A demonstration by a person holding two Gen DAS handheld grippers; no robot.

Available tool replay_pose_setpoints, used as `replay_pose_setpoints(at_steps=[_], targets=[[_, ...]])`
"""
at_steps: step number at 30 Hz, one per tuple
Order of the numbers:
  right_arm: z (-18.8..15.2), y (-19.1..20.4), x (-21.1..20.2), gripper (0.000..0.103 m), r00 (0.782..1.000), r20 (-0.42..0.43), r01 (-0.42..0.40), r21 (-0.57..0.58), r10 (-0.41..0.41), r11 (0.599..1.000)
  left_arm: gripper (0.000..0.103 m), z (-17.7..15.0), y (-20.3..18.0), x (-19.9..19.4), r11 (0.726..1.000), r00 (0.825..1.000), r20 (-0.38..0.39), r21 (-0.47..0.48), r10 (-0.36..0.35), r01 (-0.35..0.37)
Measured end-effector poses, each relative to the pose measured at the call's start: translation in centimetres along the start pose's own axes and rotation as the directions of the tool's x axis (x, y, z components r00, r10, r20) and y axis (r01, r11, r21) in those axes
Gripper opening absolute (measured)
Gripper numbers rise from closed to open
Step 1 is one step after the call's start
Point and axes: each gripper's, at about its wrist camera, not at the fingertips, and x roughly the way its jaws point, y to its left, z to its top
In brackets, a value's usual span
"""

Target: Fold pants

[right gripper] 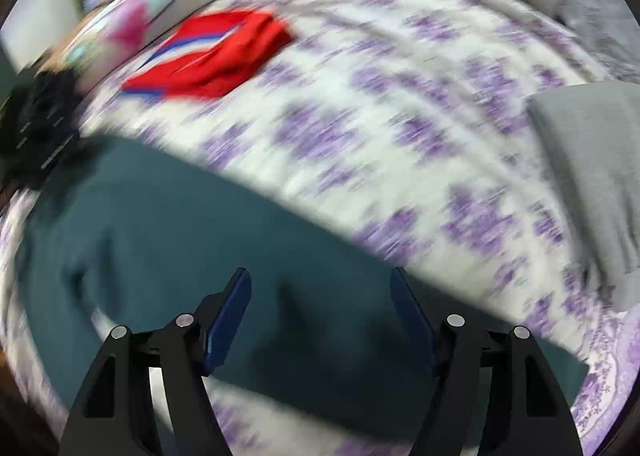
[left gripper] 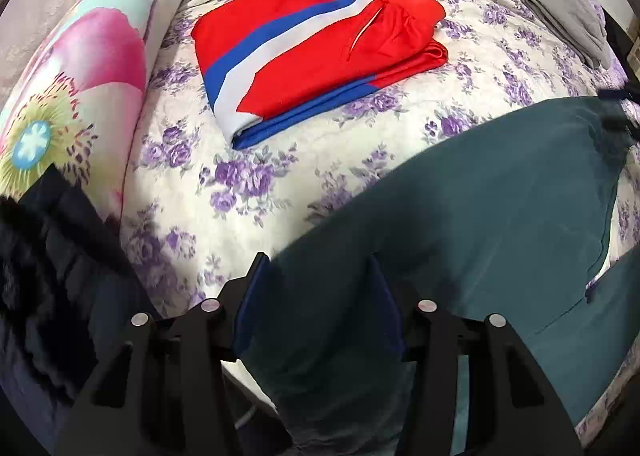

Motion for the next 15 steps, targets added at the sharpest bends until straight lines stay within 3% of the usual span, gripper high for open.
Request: replay_pose_setpoints(at_steps=[3, 7, 11, 12, 13, 15], targets=[[1.1, -0.6, 1.8, 0.072, 1.0, 0.022, -0.006, 0.042, 0.005, 0.999, 0.043, 0.6, 0.0, 1.3, 0.999, 0.999, -0.037, 0.028, -0.03, 0.031], [1.2, 0.6, 4.2, 0.071, 1.0, -0.008, 0.016, -0.009, -0.016, 1.0, 0.036, 1.2, -0.3, 2.3, 0.997, 0.997, -0.052, 0.06, -0.048, 0.051], [0.6, 1.5, 5.4, 0.065, 0.999, -0.042, 0.003, -0.042, -0.005, 0.999, 0.012, 1.1, -0.7, 2.5, 0.992, 0.995, -0.054, 0.081, -0.09, 0.094], [0.7, 1.4, 5.3, 0.049, 0.999, -0.042, -0.022, -0.033, 0.021, 0.999, 0.008, 1.2, -0.8, 2.5, 0.991, 0.994, -0.053, 0.092, -0.091, 0.095], [0.9, 1.3, 5.2, 0.024, 0.998, -0.042, -0.056, -0.022, 0.055, 0.998, 0.004, 1.2, -0.8, 2.4, 0.991, 0.994, -0.052, 0.091, -0.093, 0.098], [1.1, 1.1, 4.4, 0.009, 0.996, -0.037, -0.082, -0.012, 0.082, 0.997, 0.003, 1.3, -0.5, 2.0, 0.991, 0.993, -0.05, 0.068, -0.11, 0.113]])
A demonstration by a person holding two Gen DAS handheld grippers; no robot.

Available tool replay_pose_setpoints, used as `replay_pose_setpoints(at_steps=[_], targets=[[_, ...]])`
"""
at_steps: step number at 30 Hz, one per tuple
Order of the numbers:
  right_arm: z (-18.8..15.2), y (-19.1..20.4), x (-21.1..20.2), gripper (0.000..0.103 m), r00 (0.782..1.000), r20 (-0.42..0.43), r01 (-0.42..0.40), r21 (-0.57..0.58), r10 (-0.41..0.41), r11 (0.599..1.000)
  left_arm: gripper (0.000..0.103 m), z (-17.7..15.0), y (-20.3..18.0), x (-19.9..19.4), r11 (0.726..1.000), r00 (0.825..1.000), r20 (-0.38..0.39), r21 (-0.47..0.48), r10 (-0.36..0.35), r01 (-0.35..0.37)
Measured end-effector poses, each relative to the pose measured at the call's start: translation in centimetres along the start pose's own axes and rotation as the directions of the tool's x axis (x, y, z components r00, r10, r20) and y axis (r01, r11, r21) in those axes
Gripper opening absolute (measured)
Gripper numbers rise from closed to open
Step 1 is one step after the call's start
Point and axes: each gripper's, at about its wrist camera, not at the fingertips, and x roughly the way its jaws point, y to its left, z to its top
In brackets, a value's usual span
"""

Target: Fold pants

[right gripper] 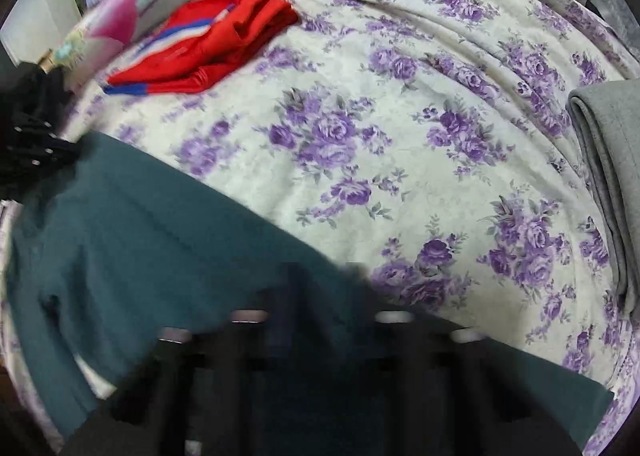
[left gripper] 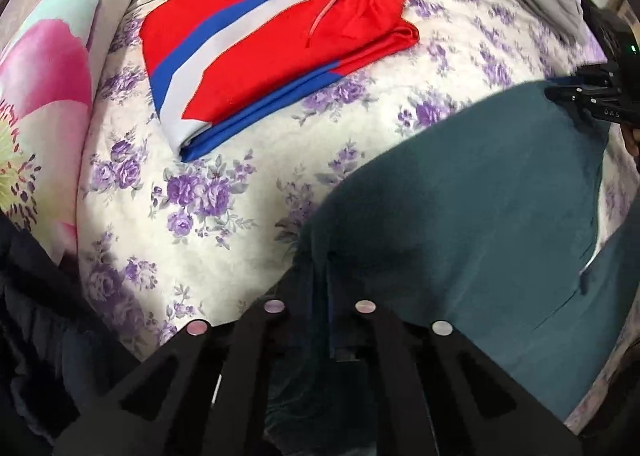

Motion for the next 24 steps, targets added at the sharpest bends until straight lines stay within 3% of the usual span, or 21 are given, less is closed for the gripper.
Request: replay_pose_setpoints(at_steps=[6, 8, 12, 16, 21, 24], targets=[[-0.9, 0.0, -6.5, 0.007, 0.986, 0.14, -0.096, 0.008, 0.094, 0.995, 0.002, -1.2, -1.4, -5.9, 0.998, 0.99, 0.131, -0.022, -0.055, 0.058], [-2.2, 0.6, -9.2, 0.006, 0.978, 0.17, -0.119, -0.024, 0.121, 0.993, 0.002, -2.6, -3.0, -9.1, 0.997, 0.979, 0.19, 0.002, -0.071, 0.072], [-6.2, 1.4, -13.2, 0.006, 0.97, 0.183, -0.153, -0.039, 0.157, 0.987, 0.002, -5.0, -5.0, -12.6, 0.995, 0.967, 0.236, 0.012, -0.1, 0.1], [-11.4, 1.5, -14.9, 0.006, 0.964, 0.162, -0.213, 0.005, 0.209, 0.977, 0.003, -8.4, -7.3, -13.5, 0.993, 0.969, 0.22, -0.003, -0.113, 0.116], [-17.1, 2.3, -13.4, 0.006, 0.966, 0.096, -0.249, 0.089, 0.24, 0.965, 0.003, -13.5, -9.3, -11.1, 0.994, 0.989, 0.111, -0.039, -0.1, 0.105], [-19.0, 2.9, -11.3, 0.006, 0.973, 0.029, -0.229, 0.157, 0.227, 0.961, 0.004, -15.2, -9.0, -9.6, 0.986, 0.993, 0.085, -0.134, -0.087, 0.098]])
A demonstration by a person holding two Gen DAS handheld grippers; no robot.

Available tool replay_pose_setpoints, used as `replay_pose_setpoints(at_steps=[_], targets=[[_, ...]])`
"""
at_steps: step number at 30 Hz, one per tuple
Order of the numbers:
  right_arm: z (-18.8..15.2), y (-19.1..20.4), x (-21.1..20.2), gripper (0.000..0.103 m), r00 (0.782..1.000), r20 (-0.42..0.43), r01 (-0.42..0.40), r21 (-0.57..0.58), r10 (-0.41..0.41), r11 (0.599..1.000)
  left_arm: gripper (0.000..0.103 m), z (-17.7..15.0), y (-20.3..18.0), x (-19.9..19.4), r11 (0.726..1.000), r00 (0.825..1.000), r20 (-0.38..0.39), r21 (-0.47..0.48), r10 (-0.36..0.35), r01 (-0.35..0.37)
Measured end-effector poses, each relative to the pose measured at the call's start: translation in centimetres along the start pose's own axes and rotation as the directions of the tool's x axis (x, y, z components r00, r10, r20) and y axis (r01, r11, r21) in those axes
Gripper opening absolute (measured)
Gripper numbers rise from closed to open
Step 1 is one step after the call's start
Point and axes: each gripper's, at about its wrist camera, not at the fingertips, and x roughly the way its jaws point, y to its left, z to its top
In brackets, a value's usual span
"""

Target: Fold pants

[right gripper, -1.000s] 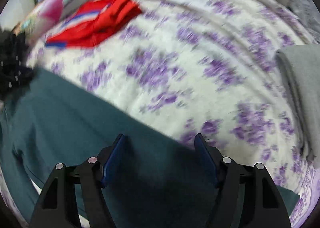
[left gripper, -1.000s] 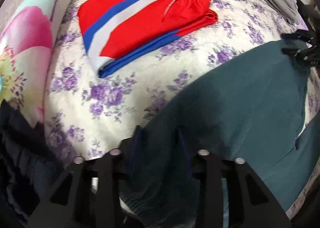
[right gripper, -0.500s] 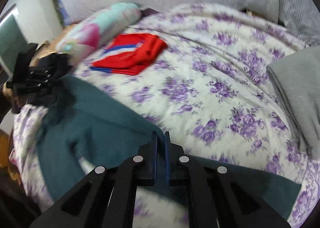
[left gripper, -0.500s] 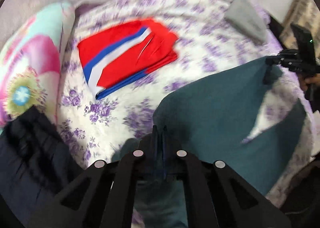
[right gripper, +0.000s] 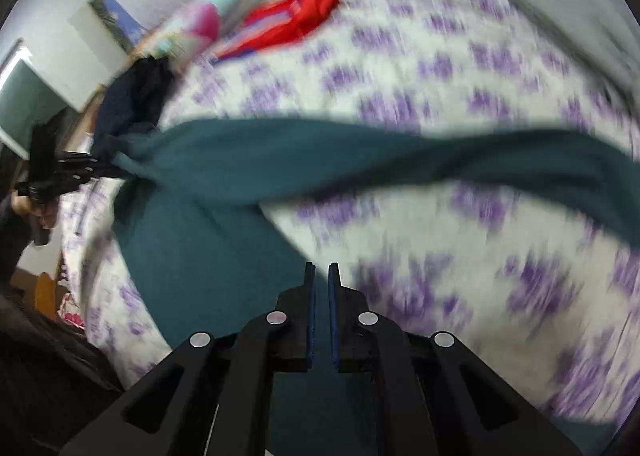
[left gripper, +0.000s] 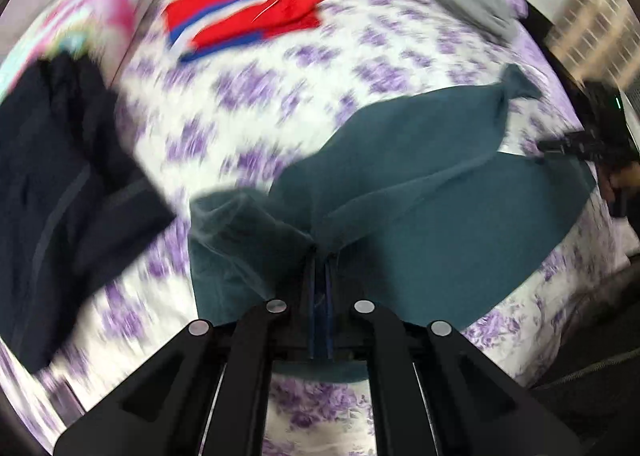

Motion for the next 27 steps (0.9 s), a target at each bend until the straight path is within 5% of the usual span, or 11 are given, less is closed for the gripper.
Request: replay_pose_setpoints(at_steps=[2, 3, 4, 6, 11, 13, 18, 24, 27], targets=[[-0.3, 0.0, 0.1, 0.018, 0.999, 0.017, -0.03, 0.069, 0.029, 0.997, 0.008, -0.5, 0.0, -0.3, 0.999, 1.0, 0.02, -0.049, -0.011, 0.012], [-0.3, 0.3, 0.1, 0.046, 0.999, 0.02, -0.038, 0.099, 0.036, 0.994, 0.014, -0.7, -0.2, -0.7, 0.998, 0.999, 0.041, -0.059, -0.011, 0.014], [-0.3, 0.6, 0.1, 0.055, 0.999, 0.027, -0.026, 0.098, 0.023, 0.995, 0.028, -1.1, -0.5, -1.4, 0.998, 0.998, 0.066, -0.068, -0.006, 0.01], [0.1, 2.2, -0.2, 0.054, 0.998, 0.056, 0.022, 0.047, -0.024, 0.999, 0.045, -1.6, -0.9, -2.5, 0.997, 0.996, 0.09, -0.076, -0.006, 0.012], [1.1, 3.4, 0.2, 0.059, 0.995, 0.066, 0.066, 0.051, -0.069, 0.997, 0.052, -3.0, -0.6, -4.1, 0.991, 0.995, 0.098, -0.131, 0.008, 0.005], [1.4, 3.8, 0.3, 0.061, 0.995, 0.071, 0.073, 0.05, -0.076, 0.996, 0.066, -3.0, 0.5, -4.2, 0.977, 0.996, 0.085, -0.214, 0.023, -0.005], [1.7, 5.3, -0.1, 0.066, 0.993, 0.09, 0.078, 0.02, -0.08, 0.997, 0.07, -1.6, 3.2, -4.1, 0.888, 0.998, 0.059, -0.456, -0.036, 0.059], [1.4, 5.2, -1.3, 0.067, 0.99, 0.12, 0.074, 0.041, -0.078, 0.996, 0.072, 1.1, 6.3, -3.4, 0.7, 0.986, 0.06, -0.697, -0.156, 0.153], [1.2, 4.6, -1.8, 0.067, 0.988, 0.132, 0.074, 0.063, -0.082, 0.995, 0.072, 2.6, 6.6, -2.4, 0.673, 0.987, 0.016, -0.729, -0.16, 0.121]])
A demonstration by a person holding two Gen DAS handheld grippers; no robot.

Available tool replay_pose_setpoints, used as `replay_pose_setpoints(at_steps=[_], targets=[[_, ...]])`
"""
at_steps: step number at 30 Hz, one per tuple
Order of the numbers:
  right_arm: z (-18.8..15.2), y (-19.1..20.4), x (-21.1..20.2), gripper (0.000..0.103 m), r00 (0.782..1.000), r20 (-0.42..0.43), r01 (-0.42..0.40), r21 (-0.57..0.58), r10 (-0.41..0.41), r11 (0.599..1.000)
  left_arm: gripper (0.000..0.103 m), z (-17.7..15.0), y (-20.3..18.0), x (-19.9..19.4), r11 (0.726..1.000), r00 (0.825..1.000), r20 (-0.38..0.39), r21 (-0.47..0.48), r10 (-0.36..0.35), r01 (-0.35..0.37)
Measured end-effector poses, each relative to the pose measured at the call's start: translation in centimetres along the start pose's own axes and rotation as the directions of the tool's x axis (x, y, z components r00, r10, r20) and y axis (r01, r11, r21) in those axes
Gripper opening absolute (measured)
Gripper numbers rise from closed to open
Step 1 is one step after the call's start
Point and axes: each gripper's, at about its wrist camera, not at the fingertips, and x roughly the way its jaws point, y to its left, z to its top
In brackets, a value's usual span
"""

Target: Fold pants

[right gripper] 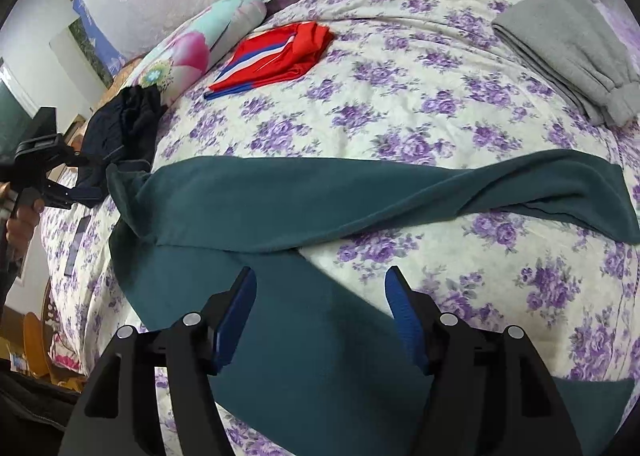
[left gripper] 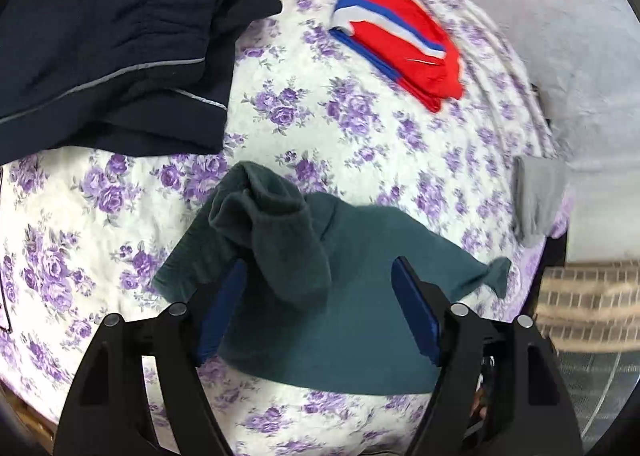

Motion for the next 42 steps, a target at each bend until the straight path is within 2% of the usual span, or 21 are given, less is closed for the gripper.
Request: replay_pose_setpoints(at_steps=[3, 5, 7, 9, 10, 12, 15, 17, 20, 22, 26, 29, 31, 32, 33, 34, 35, 38, 39, 40, 42], targets=[[-0.1, -0.6, -0.1, 0.067, 1.0, 0.007, 0.001, 0.018, -0.002, 1.0, 0.072, 1.1, -0.9, 1.2, 0.998, 0.998, -0.018, -0.003, 0.063, -0.063], [0.0, -0.8, 0.1, 0.067, 1.0, 0.008, 0.001, 0.024, -0.001, 1.0, 0.067, 1.6, -1.3, 2.0, 0.996, 0.996, -0.018, -0.007, 0.089, -0.089], [0.2, -0.9, 0.3, 0.067, 1.0, 0.007, -0.001, 0.022, 0.001, 1.0, 0.035, 1.9, -1.7, 2.8, 0.992, 0.992, -0.014, 0.007, 0.127, -0.127], [0.3, -0.9, 0.4, 0.067, 1.0, 0.007, -0.004, 0.021, 0.004, 1.0, 0.016, 2.2, -1.7, 3.6, 0.991, 0.991, -0.038, 0.016, 0.131, -0.131], [0.5, -0.9, 0.5, 0.067, 1.0, 0.006, -0.004, 0.016, 0.004, 1.0, 0.009, 2.1, -1.7, 3.6, 0.99, 0.99, -0.021, 0.025, 0.14, -0.14], [0.8, -0.8, 0.8, 0.067, 1.0, 0.006, -0.006, 0.011, 0.006, 1.0, 0.007, 1.7, -2.1, 2.7, 0.984, 0.986, 0.049, 0.068, 0.16, -0.163], [1.5, -0.3, 1.3, 0.067, 1.0, 0.003, -0.015, 0.0, 0.015, 1.0, 0.007, 1.1, -3.0, 0.7, 0.988, 0.991, 0.092, 0.115, 0.095, -0.106], [2.0, 0.7, 1.7, 0.067, 0.999, -0.004, -0.041, -0.025, 0.041, 0.999, 0.007, 0.6, -3.9, -1.0, 0.984, 0.99, 0.121, 0.151, 0.076, -0.094], [2.5, 3.6, 2.2, 0.067, 0.99, -0.019, -0.139, -0.106, 0.138, 0.985, 0.007, -0.5, -4.5, -3.2, 0.979, 0.987, 0.152, 0.188, 0.048, -0.076], [2.8, 6.3, 2.7, 0.071, 0.981, -0.038, -0.195, -0.186, 0.192, 0.963, 0.007, -1.4, -3.9, -4.1, 0.979, 0.986, 0.16, 0.189, 0.044, -0.075], [3.3, 13.7, 5.4, 0.072, 0.959, -0.109, -0.284, -0.346, 0.262, 0.894, 0.007, -2.7, -2.8, -4.0, 0.983, 0.986, 0.154, 0.166, 0.056, -0.082], [4.0, 18.7, 7.5, 0.072, 0.951, -0.134, -0.308, -0.428, 0.278, 0.85, 0.007, -3.0, -2.0, -3.9, 0.986, 0.988, 0.15, 0.15, 0.044, -0.066], [4.4, 21.4, 8.7, 0.071, 0.955, -0.131, -0.296, -0.471, 0.266, 0.831, 0.007, -3.1, -2.0, -3.9, 0.987, 0.988, 0.151, 0.152, 0.032, -0.055], [4.8, 22.8, 9.5, 0.068, 0.96, -0.128, -0.281, -0.494, 0.251, 0.823, 0.007, -3.1, -2.0, -3.9, 0.986, 0.988, 0.151, 0.157, 0.026, -0.05], [5.2, 23.6, 10.2, 0.047, 0.963, -0.126, -0.27, -0.506, 0.239, 0.819, 0.007, -3.1, -2.1, -3.9, 0.986, 0.988, 0.151, 0.163, 0.019, -0.044], [5.7, 24.4, 11.1, 0.013, 0.966, -0.14, -0.259, -0.51, 0.218, 0.821, 0.007, -3.2, -2.2, -3.9, 0.985, 0.989, 0.149, 0.168, 0.014, -0.039], [6.0, 24.6, 11.6, 0.002, 0.962, -0.161, -0.271, -0.497, 0.219, 0.824, 0.007, -3.2, -2.2, -3.9, 0.984, 0.989, 0.146, 0.174, 0.011, -0.037], [7.1, 24.1, 10.5, 0.002, 0.954, -0.131, -0.299, -0.446, 0.269, 0.843, 0.012, -3.4, -1.5, -3.9, 0.982, 0.992, 0.126, 0.183, 0.028, -0.051], [7.6, 23.4, 10.0, 0.002, 0.951, -0.124, -0.309, -0.422, 0.284, 0.852, 0.025, -3.5, -0.9, -4.1, 0.983, 0.992, 0.117, 0.176, 0.036, -0.057], [7.8, 23.1, 9.7, 0.002, 0.951, -0.12, -0.309, -0.409, 0.285, 0.858, 0.044, -3.7, -0.3, -4.1, 0.985, 0.994, 0.102, 0.166, 0.037, -0.054], [8.0, 22.4, 9.1, 0.002, 0.956, -0.103, -0.292, -0.406, 0.274, 0.866, 0.056, -3.8, 1.2, -4.2, 0.991, 0.996, 0.073, 0.122, 0.043, -0.051]])
